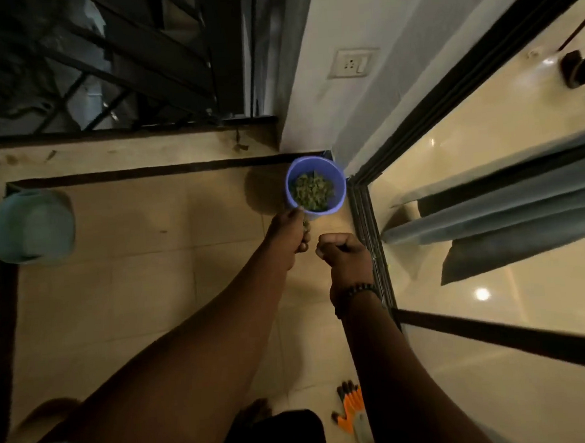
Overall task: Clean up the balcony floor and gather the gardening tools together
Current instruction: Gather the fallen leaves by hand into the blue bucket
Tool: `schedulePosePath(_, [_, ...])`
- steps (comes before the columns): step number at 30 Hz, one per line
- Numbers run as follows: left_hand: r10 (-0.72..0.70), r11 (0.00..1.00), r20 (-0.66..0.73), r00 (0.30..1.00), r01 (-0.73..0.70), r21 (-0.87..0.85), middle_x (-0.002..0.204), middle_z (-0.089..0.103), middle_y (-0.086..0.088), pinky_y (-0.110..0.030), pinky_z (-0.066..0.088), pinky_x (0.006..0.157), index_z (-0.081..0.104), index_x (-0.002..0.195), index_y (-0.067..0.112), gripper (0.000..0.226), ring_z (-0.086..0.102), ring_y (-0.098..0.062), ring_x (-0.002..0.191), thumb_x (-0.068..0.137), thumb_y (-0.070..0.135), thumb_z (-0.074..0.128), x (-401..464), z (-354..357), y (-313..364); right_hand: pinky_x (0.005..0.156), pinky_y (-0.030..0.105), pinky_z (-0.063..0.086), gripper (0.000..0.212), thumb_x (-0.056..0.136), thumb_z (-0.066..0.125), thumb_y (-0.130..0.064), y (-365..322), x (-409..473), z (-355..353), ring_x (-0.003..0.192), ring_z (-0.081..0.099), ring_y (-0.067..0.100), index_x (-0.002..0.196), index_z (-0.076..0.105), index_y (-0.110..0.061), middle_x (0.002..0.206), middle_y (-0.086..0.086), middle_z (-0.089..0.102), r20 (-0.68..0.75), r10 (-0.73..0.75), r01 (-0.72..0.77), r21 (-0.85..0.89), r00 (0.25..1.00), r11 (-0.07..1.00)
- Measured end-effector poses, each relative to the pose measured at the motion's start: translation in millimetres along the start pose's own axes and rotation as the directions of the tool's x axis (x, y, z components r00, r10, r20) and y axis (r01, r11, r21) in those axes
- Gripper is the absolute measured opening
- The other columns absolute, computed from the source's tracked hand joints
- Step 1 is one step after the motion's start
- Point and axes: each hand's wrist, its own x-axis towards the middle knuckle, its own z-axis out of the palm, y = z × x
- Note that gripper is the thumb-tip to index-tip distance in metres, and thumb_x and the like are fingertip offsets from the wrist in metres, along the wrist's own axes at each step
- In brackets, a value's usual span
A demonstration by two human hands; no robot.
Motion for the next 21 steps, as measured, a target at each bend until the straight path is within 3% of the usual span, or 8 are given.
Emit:
schedulePosePath(4, [0.014, 1.0, 0.027, 1.0, -0.014, 0.004, 0.063, 0.045, -0.005, -0.023, 0.029, 0.042, 0.05, 0.078, 0.012, 0.035, 0.039, -0.014, 0.048, 0.107, 0.029, 0.04, 99.4, 29.2, 9.8, 0.065, 0.026, 0.052, 0.024, 0.082, 0.057, 0.016, 10.3, 94.3, 21.6, 0.069, 0.06, 0.018, 0.077, 0.066, -0.005, 0.072, 0.006, 0.065, 0.055, 0.036, -0.04, 0.066, 0.998, 0.997])
schedulePosePath(7, [-0.034, 0.999, 0.001, 0.999, 0.034, -0.021, 0.062, 0.046, -0.004, -0.021, 0.032, 0.042, 0.05, 0.077, 0.013, 0.034, 0.041, -0.015, 0.049, 0.107, 0.027, 0.041, 181.0, 55.1, -0.5, 0.069, 0.03, 0.053, 0.026, 0.083, 0.058, 0.016, 32.1, 172.0, 33.3, 0.069, 0.06, 0.017, 0.074, 0.065, -0.007, 0.072, 0.006, 0.065, 0.062, 0.056, -0.06, 0.064, 0.997, 0.996])
schedulePosePath(12, [-0.097, 0.993, -0.04, 0.994, 0.094, -0.071, 0.065, 0.049, -0.005, -0.033, 0.046, 0.062, 0.05, 0.071, 0.014, 0.04, 0.047, -0.019, 0.057, 0.106, 0.032, 0.042, 302.2, 83.6, -21.4, 0.079, 0.04, 0.057, 0.012, 0.082, 0.063, 0.011, 72.7, 289.7, 52.6, 0.08, 0.066, 0.029, 0.088, 0.066, 0.001, 0.087, 0.02, 0.068, 0.07, 0.095, -0.096, 0.011, 0.993, 0.995])
schedulePosePath(14, [-0.098, 0.989, -0.001, 0.995, 0.097, -0.113, 0.086, 0.063, -0.011, -0.038, 0.052, 0.086, 0.063, 0.092, 0.011, 0.032, 0.061, -0.025, 0.079, 0.101, 0.039, 0.05, 343.4, 90.3, -33.1, 0.079, 0.04, 0.058, 0.017, 0.087, 0.062, 0.003, 84.1, 325.6, 59.0, 0.083, 0.067, 0.027, 0.103, 0.065, -0.003, 0.093, 0.016, 0.068, 0.073, 0.086, -0.083, -0.038, 0.994, 0.996])
schedulePosePath(16, [-0.132, 0.97, 0.065, 0.989, 0.142, -0.195, 0.124, 0.064, -0.015, -0.05, 0.048, 0.104, 0.06, 0.131, 0.013, 0.061, 0.061, -0.033, 0.114, 0.085, 0.054, 0.065, 376.3, 90.7, -49.3, 0.065, 0.028, 0.058, 0.026, 0.097, 0.055, -0.01, 92.7, 351.8, 62.8, 0.082, 0.064, 0.018, 0.123, 0.056, -0.009, 0.093, 0.005, 0.063, 0.146, 0.123, -0.12, -0.034, 0.982, 0.992])
schedulePosePath(18, [-0.154, 0.955, 0.111, 0.982, 0.177, -0.239, 0.135, 0.061, -0.012, -0.054, 0.047, 0.103, 0.057, 0.138, 0.021, 0.086, 0.057, -0.033, 0.123, 0.069, 0.07, 0.073, 398.0, 83.7, -65.5, 0.05, 0.02, 0.05, 0.035, 0.103, 0.045, -0.022, 101.4, 371.1, 65.0, 0.073, 0.056, 0.009, 0.136, 0.047, -0.01, 0.087, -0.002, 0.056, 0.176, 0.215, -0.209, -0.053, 0.961, 0.977])
schedulePosePath(19, [-0.162, 0.957, 0.132, 0.978, 0.188, -0.22, 0.137, 0.06, -0.01, -0.051, 0.05, 0.099, 0.056, 0.139, 0.024, 0.093, 0.057, -0.031, 0.124, 0.064, 0.076, 0.072, 400.0, 78.6, -68.0, 0.053, 0.02, 0.049, 0.037, 0.104, 0.043, -0.026, 105.8, 377.9, 63.4, 0.074, 0.054, 0.007, 0.138, 0.046, -0.011, 0.088, -0.004, 0.055, 0.169, 0.237, -0.23, -0.059, 0.957, 0.971])
schedulePosePath(21, [-0.154, 0.974, 0.128, 0.98, 0.173, -0.144, 0.148, 0.05, -0.005, -0.035, 0.05, 0.083, 0.045, 0.147, 0.025, 0.087, 0.05, -0.027, 0.131, 0.078, 0.077, 0.056, 389.9, 66.3, -69.0, 0.073, 0.025, 0.052, 0.04, 0.105, 0.04, -0.034, 117.7, 383.7, 58.5, 0.081, 0.055, 0.006, 0.139, 0.045, -0.015, 0.099, -0.004, 0.058, 0.18, 0.263, -0.258, -0.051, 0.948, 0.965])
